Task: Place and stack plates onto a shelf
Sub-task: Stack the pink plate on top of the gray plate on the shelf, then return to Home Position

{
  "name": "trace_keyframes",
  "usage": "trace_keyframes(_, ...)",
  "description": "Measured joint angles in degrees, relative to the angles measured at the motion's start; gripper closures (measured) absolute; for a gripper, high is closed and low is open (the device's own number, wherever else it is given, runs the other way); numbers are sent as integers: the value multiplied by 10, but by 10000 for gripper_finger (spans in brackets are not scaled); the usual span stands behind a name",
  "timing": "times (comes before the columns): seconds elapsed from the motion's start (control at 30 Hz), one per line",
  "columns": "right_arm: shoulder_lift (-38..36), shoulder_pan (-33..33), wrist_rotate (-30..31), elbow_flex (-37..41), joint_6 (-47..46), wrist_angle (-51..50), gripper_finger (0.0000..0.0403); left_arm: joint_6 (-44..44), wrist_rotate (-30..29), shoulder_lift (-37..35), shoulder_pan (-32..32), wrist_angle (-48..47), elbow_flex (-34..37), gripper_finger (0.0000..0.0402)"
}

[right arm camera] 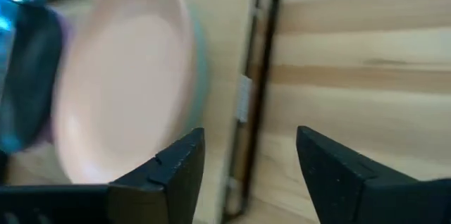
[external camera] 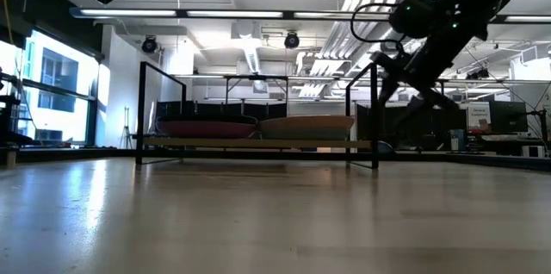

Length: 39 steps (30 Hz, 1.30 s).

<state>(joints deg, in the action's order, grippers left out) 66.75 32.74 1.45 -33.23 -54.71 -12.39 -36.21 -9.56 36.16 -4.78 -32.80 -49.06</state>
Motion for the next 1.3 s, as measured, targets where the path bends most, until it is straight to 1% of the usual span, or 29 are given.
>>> trace_keyframes(0.17,-67,2,19,0,41,-128,220,8,0,0,0,0,0,401)
trace_keyframes(0.27,-131,-2,26,0,57,-199,234,25,-3,0,0,1,0,401)
trace_keyframes(0.33,-180,-16,26,0,58,-229,249,28,-11,0,0,2,0,401)
trace_keyframes(0.4,-229,-39,28,0,57,-234,271,33,-21,-1,0,2,0,401)
trace_keyframes(0.47,-272,-70,35,0,51,-222,304,49,-27,-1,0,3,0,401)
trace_keyframes(0.57,-314,-132,72,0,24,-168,373,90,-30,-1,0,25,0,401)
trace_keyframes(0.6,-320,-156,89,0,21,-137,387,109,-30,-1,0,38,0,401)
trace_keyframes(0.63,-323,-180,105,0,24,-96,393,129,-30,-1,0,55,0,401)
trace_keyframes(0.67,-323,-205,120,0,33,-51,391,150,-30,-1,0,74,0,401)
trace_keyframes(0.73,-312,-253,146,0,75,52,387,193,-22,1,-1,122,0,401)
trace_keyframes(0.87,-263,-325,147,-1,188,247,400,257,35,13,-14,222,0,401)
trace_keyframes(0.97,-225,-367,142,-2,241,337,399,262,62,28,-20,273,0,401)
trace_keyframes(1.03,-206,-388,149,-14,265,341,402,252,66,35,-17,297,0,401)
trace_keyframes(1.1,-191,-406,165,-34,289,323,402,243,78,38,-7,304,0,401)
trace_keyframes(1.2,-174,-427,195,-82,334,261,402,224,93,38,24,287,0,401)
trace_keyframes(1.3,-153,-437,215,-139,372,188,403,224,72,33,64,274,6,401)
